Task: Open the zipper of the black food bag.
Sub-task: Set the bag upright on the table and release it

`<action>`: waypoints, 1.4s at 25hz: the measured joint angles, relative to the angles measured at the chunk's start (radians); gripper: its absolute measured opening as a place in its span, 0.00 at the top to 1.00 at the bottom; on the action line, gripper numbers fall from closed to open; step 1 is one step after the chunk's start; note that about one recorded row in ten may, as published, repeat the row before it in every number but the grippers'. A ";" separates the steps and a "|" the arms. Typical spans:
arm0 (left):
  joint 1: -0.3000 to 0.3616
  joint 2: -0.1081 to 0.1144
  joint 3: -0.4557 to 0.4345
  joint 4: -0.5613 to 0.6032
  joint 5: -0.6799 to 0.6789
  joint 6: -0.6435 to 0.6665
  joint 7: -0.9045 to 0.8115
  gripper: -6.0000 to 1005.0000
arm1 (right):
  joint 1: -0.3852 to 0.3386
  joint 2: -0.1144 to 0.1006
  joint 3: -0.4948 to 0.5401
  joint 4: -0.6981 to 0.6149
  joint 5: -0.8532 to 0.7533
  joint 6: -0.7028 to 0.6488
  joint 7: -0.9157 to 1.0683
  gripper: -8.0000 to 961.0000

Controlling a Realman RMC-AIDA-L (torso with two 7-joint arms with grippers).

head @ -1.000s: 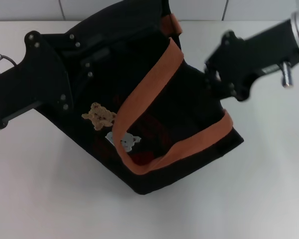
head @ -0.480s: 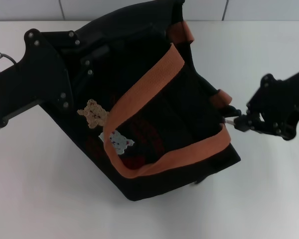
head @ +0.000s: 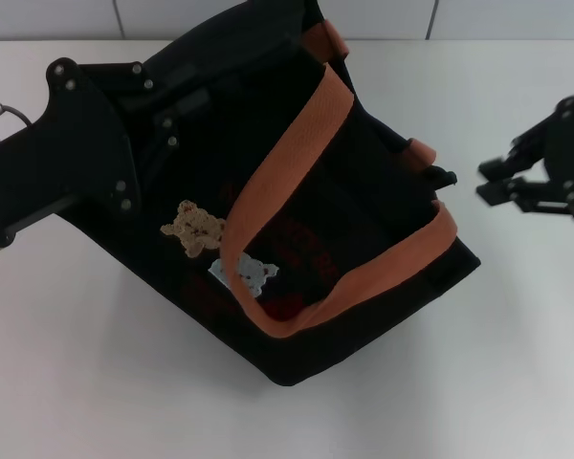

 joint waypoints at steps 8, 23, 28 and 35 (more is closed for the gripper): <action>-0.001 0.000 0.000 -0.003 -0.001 0.000 0.000 0.90 | -0.038 0.004 0.028 0.031 -0.034 0.076 -0.140 0.63; -0.007 -0.002 0.004 -0.005 -0.001 0.000 0.000 0.89 | -0.038 0.007 -0.226 0.220 0.079 0.419 -0.252 0.41; -0.003 -0.002 0.003 -0.014 -0.001 0.000 0.000 0.89 | -0.043 0.006 -0.235 0.279 0.149 0.467 -0.362 0.53; 0.016 -0.002 0.007 -0.100 0.006 -0.022 0.038 0.89 | -0.072 0.007 -0.173 0.209 0.197 0.505 -0.336 0.79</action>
